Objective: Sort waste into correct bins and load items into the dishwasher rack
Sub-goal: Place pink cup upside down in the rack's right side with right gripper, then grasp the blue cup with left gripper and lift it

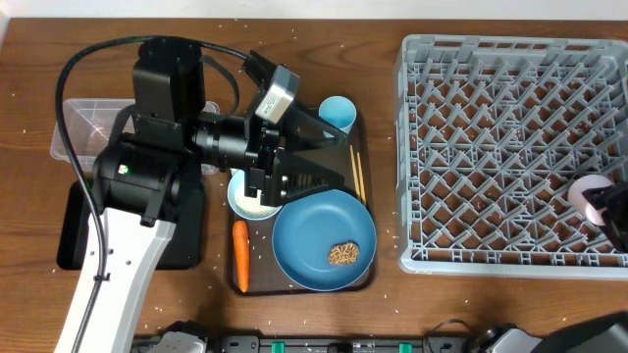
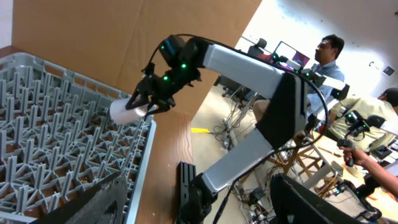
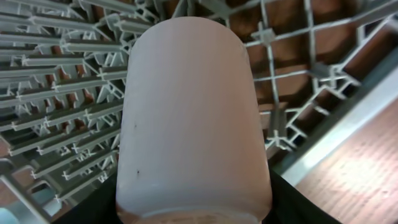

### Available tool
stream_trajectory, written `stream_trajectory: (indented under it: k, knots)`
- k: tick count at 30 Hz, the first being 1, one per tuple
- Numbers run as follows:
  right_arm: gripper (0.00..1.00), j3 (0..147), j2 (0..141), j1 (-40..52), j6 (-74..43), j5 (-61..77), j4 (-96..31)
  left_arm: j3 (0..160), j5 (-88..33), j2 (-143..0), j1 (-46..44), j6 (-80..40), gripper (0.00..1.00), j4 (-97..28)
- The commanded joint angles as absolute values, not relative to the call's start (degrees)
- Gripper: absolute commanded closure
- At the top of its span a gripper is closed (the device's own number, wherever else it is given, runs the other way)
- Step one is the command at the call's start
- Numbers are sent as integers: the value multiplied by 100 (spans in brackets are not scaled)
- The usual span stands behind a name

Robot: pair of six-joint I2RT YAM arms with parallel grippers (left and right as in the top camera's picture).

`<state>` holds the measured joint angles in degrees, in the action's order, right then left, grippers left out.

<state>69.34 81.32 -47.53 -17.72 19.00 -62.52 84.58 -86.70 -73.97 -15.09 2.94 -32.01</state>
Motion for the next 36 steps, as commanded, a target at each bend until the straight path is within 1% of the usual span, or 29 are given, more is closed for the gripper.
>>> stream_trajectory:
  k: [1, 4, 7, 10, 12, 14, 17, 19, 22, 24, 26, 28, 31, 36]
  knots:
    - [63, 7043, 8313, -4829, -2001, 2167, -6246, 8552, -8781, -7360, -1474, 268, 26, -3208]
    - [60, 7043, 8447, -4831, -2021, 2143, -6274, 8552, -8779, -7360, -1474, 268, 26, -3205]
    - [39, 7041, 8506, -4831, -2021, 2102, -6322, 8552, -8779, -7363, -1474, 270, 26, -3205]
    - [23, 7043, 8508, -4831, -2034, 2104, -6298, 8552, -8761, -7363, -1474, 268, 25, -3205]
    - [22, 7054, 8508, -4831, -2034, 2108, -6296, 8552, -8617, -7363, -1474, 268, 26, -3225]
    - [22, 7081, 8508, -4831, -2034, 2174, -6305, 8552, -8291, -7363, -1474, 268, 25, -3284]
    - [24, 7175, 8455, -4829, -1739, 2781, -6322, 8552, -7317, -7363, -1474, 268, 25, -3463]
    - [25, 7234, 8305, -4825, -1271, 3535, -6324, 8552, -6202, -7373, -1494, 268, 25, -3669]
    - [25, 7253, 7918, -4742, -749, 4436, -6329, 8541, -4206, -7472, -1627, 268, 26, -3883]
    - [25, 7253, 7533, -4563, -569, 4707, -6386, 8536, -2941, -7677, -1787, 268, 26, -3872]
    - [23, 7253, 7175, -4313, -489, 4696, -6449, 8536, -2191, -7950, -1911, 270, 25, -3776]
    - [20, 7253, 6790, -3959, -416, 4689, -6512, 8536, -1817, -8364, -2014, 268, 25, -3566]
    - [17, 7253, 6410, -3452, -469, 4410, -6569, 8536, -1778, -9039, -2117, 237, 25, -3201]
    - [16, 7253, 6158, -2840, -722, 3723, -6987, 8536, -1153, -10158, -2117, -294, 26, -2648]
